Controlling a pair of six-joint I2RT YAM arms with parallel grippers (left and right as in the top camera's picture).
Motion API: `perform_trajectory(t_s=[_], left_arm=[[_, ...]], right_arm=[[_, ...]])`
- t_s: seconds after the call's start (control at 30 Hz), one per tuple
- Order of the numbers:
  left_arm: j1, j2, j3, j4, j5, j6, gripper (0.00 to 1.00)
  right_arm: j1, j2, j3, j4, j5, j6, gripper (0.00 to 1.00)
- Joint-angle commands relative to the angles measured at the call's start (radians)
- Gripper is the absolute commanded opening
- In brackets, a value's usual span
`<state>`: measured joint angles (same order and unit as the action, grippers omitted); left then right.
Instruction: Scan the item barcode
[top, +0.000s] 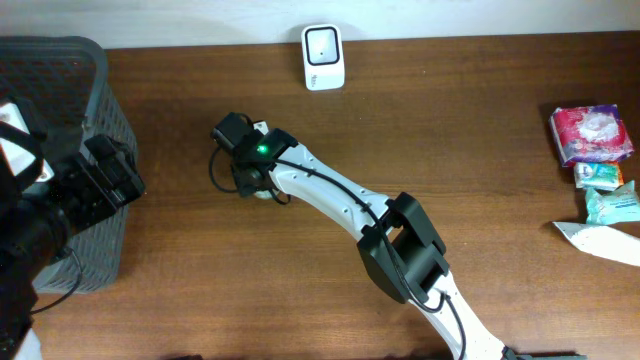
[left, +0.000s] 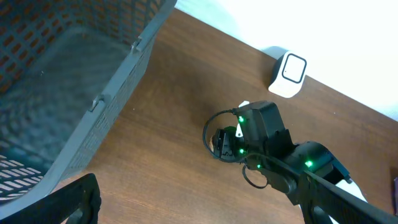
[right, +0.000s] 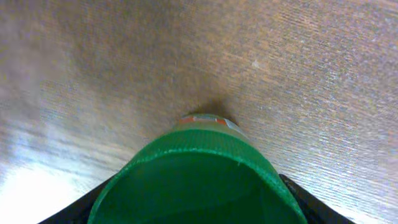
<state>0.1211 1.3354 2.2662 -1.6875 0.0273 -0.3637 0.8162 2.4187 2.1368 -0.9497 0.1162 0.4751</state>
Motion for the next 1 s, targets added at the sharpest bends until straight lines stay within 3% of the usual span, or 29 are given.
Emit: perform_trajectory(t_s=[0.0, 0.17, 0.27, 0.33, 0.37, 0.4, 0.43, 0.5, 0.6, 0.73, 0.83, 0.97], left_arm=[[0.006, 0.000, -0.001, 0.000, 0.007, -0.010, 0.99], [0.006, 0.000, -0.001, 0.000, 0.007, -0.010, 0.99], [0.006, 0.000, -0.001, 0.000, 0.007, -0.010, 0.99], [0.006, 0.000, -0.001, 0.000, 0.007, -0.010, 0.99], [0.006, 0.000, -0.001, 0.000, 0.007, -0.010, 0.99], [0.006, 0.000, -0.001, 0.000, 0.007, -0.010, 0.99], [0.006, 0.000, -0.001, 0.000, 0.007, -0.010, 0.99], [0.006, 0.000, -0.001, 0.000, 0.007, -0.010, 0.99], [0.006, 0.000, -0.001, 0.000, 0.007, -0.010, 0.99], [0.006, 0.000, -0.001, 0.000, 0.007, -0.010, 0.99], [0.006, 0.000, -0.001, 0.000, 0.007, -0.010, 0.99], [0.006, 0.000, -0.001, 0.000, 0.007, -0.010, 0.99]], right_arm=[[-0.006, -0.085, -0.004, -0.051, 0.019, -0.152, 0.67], [-0.053, -0.092, -0.004, -0.176, -0.013, -0.365, 0.57], [-0.108, -0.092, -0.004, -0.269, -0.152, -0.594, 0.75], [-0.153, -0.092, -0.004, -0.332, -0.162, -0.689, 0.82], [-0.176, -0.092, -0.004, -0.362, -0.161, -0.735, 0.94], [-0.203, -0.092, -0.004, -0.383, -0.161, -0.759, 0.99], [-0.225, -0.092, -0.003, -0.389, -0.161, -0.753, 0.99], [-0.282, -0.092, 0.022, -0.404, -0.208, -0.602, 0.99], [-0.352, -0.092, 0.063, -0.403, -0.462, -0.378, 0.99], [-0.410, -0.092, 0.063, -0.373, -0.742, -0.188, 0.99], [-0.421, -0.091, 0.063, -0.338, -0.713, -0.051, 0.99], [-0.398, -0.090, 0.061, -0.327, -0.502, 0.180, 0.99]])
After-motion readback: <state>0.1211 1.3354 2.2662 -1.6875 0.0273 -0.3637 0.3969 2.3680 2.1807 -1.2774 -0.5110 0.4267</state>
